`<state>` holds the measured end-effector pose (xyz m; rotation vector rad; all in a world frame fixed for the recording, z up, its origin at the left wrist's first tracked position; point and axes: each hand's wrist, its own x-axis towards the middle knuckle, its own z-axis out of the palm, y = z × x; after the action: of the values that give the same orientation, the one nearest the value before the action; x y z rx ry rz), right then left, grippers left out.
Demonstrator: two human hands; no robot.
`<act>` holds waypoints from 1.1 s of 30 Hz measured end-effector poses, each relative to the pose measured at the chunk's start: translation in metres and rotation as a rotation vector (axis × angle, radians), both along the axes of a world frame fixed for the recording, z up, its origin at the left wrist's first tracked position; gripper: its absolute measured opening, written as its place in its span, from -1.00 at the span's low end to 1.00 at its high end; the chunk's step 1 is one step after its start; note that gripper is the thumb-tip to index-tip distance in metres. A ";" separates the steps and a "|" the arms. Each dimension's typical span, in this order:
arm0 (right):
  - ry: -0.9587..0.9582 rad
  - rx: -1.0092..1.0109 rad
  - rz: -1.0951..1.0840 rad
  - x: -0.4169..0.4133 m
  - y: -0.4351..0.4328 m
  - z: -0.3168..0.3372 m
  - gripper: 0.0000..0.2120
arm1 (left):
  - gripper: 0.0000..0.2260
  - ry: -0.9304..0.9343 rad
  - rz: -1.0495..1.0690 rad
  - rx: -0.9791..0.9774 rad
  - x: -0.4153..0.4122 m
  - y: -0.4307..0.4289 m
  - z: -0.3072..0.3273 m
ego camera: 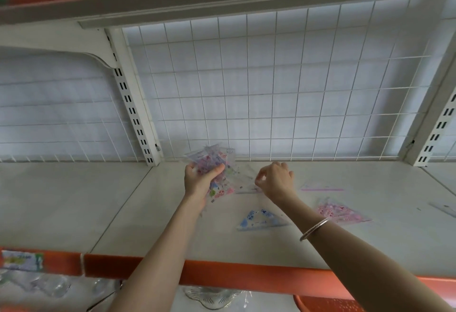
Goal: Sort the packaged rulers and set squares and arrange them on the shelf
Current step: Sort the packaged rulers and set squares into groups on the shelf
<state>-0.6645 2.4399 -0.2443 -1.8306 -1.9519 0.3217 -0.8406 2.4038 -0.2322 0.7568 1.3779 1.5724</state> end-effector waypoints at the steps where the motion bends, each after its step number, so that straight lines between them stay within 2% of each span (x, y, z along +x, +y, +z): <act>1: 0.032 0.000 0.006 0.000 0.002 0.001 -0.84 | -0.45 -0.014 -0.001 0.006 0.001 0.001 0.000; 4: 0.168 -0.061 0.041 0.003 0.004 0.006 -0.76 | -0.48 -0.052 0.002 0.018 0.003 0.003 0.000; 6: 0.152 -0.132 0.066 0.005 0.002 0.008 -0.70 | -0.44 -0.079 0.001 0.029 0.003 0.003 -0.001; 9: -0.062 -0.133 0.121 0.009 -0.004 0.005 -0.71 | -0.43 -0.095 -0.003 0.033 0.006 0.003 -0.003; 15: -0.551 0.095 0.202 0.016 -0.013 -0.002 -0.70 | -0.45 -0.090 0.003 0.020 0.013 -0.003 -0.010; 17: -0.617 0.101 0.211 0.017 -0.013 -0.001 -0.69 | -0.44 -0.080 0.016 0.022 0.013 -0.004 -0.012; 19: -0.604 0.111 0.197 0.016 -0.013 -0.002 -0.69 | -0.41 -0.074 0.033 0.030 0.013 -0.004 -0.013; 21: -0.462 0.177 0.177 0.012 -0.014 -0.002 -0.74 | -0.40 -0.079 0.044 0.042 0.012 -0.005 -0.014; 24: -0.005 0.252 0.192 0.000 -0.019 0.006 -0.84 | -0.44 -0.091 0.052 0.046 0.015 -0.009 -0.012; 27: 0.392 0.048 0.215 -0.020 -0.025 0.018 -0.79 | -0.43 -0.127 0.080 0.045 0.016 -0.008 -0.012; 29: 0.525 -0.058 0.178 -0.030 -0.026 0.020 -0.71 | -0.42 -0.138 0.089 0.053 0.015 -0.008 -0.012; 33: 0.677 -0.108 0.132 -0.040 -0.025 0.019 -0.57 | -0.41 -0.099 0.081 0.042 0.013 -0.010 -0.012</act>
<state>-0.7046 2.4150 -0.2249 -1.3912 -1.5861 0.9629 -0.8275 2.3937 -0.2438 0.6463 1.3212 1.6834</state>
